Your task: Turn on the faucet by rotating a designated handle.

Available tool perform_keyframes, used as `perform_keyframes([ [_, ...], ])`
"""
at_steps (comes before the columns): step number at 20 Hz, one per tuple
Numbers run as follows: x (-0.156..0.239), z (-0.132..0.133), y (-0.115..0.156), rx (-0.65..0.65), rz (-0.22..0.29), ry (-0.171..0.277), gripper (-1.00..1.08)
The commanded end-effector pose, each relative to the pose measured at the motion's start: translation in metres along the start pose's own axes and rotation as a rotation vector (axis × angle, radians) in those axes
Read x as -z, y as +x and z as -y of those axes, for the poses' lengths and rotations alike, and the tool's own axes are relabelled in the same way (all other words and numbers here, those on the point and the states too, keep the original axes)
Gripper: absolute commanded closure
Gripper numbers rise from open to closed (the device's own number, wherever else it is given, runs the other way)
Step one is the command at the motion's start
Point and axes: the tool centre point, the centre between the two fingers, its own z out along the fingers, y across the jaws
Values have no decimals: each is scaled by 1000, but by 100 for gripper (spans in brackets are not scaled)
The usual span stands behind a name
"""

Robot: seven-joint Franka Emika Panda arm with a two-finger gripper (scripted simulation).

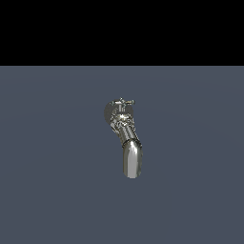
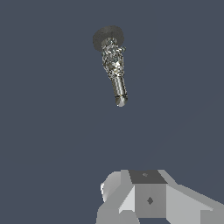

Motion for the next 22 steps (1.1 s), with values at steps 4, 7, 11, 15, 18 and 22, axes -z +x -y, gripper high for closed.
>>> perform_keyframes([
  [4,-75,8,16,25,112,13,-11],
  [7,-123,-2,37,-34,160,1,42],
  [11,-151,-5,69,-114,146,-2,58],
  [15,-198,-16,84,-150,170,-77,21],
  [18,-228,-21,114,-178,148,-74,-31],
  [22,-256,-20,163,-205,82,-106,-13],
])
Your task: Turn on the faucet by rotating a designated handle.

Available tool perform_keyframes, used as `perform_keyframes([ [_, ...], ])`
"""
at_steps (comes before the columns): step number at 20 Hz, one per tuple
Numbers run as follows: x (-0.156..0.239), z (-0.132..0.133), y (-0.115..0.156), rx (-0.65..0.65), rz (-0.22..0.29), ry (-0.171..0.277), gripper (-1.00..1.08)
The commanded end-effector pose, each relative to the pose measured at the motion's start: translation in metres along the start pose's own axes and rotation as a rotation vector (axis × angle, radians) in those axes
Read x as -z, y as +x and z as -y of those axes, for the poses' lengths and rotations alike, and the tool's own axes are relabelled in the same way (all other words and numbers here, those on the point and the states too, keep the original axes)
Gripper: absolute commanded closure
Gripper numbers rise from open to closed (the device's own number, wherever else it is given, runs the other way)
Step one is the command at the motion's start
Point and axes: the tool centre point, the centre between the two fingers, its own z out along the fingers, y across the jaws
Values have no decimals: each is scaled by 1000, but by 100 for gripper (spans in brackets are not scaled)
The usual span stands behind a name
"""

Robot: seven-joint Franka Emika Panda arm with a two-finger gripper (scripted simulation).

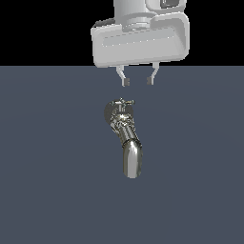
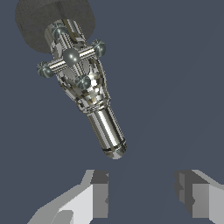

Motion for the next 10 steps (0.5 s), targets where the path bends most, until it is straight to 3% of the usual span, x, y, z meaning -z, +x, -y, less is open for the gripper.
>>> perform_keyframes([
  [1,-12,21,31,-22,-39,49,-24],
  [2,-42,15,19,-112,4,52,-13],
  [3,-47,5,22,-133,13,53,-13],
  [4,-46,51,30,-56,-14,84,-71],
  [5,-52,61,40,-130,-17,119,-17],
  [6,-61,38,58,-156,-32,138,23],
  [7,-78,45,60,-179,-25,142,-42],
  [8,-92,-25,90,-270,-55,113,-71],
  [9,-88,-43,90,-313,-68,99,-71],
  [10,-82,-70,122,-399,-119,108,26],
])
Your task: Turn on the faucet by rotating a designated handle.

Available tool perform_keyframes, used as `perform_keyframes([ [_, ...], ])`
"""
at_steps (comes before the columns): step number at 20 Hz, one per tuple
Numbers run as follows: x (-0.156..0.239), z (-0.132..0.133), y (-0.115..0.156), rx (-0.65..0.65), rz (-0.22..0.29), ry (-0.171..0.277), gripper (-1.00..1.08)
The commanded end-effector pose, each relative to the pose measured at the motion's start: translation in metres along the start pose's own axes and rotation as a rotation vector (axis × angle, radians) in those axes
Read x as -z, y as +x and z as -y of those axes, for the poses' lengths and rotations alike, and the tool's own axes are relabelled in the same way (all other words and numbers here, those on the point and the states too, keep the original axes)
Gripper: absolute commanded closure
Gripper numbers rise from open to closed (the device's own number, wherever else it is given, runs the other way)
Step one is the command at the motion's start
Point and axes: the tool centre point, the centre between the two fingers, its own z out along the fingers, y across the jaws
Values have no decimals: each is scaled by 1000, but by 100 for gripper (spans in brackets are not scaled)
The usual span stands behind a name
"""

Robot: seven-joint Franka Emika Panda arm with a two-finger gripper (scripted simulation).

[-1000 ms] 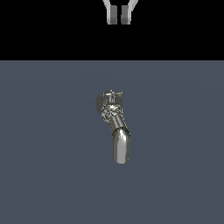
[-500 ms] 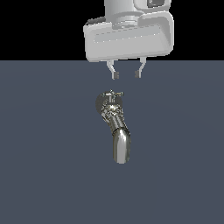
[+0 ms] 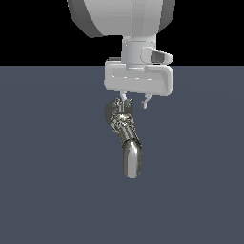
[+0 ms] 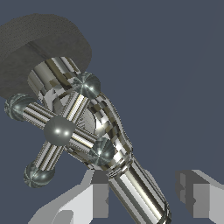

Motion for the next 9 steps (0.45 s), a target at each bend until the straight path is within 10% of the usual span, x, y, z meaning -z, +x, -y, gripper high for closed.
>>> perform_keyframes([
  [1,-1,-87,67,-209,-87,-2,26],
  [2,-2,-120,81,-111,-99,-20,25],
  [3,-1,-96,73,-69,-104,-28,25],
  [4,0,-102,82,-30,-128,-49,-47],
  [5,-5,-49,93,-127,-135,-24,-78],
  [6,1,-109,91,-224,-142,0,-78],
  [9,-4,-109,95,-254,-148,6,-63],
])
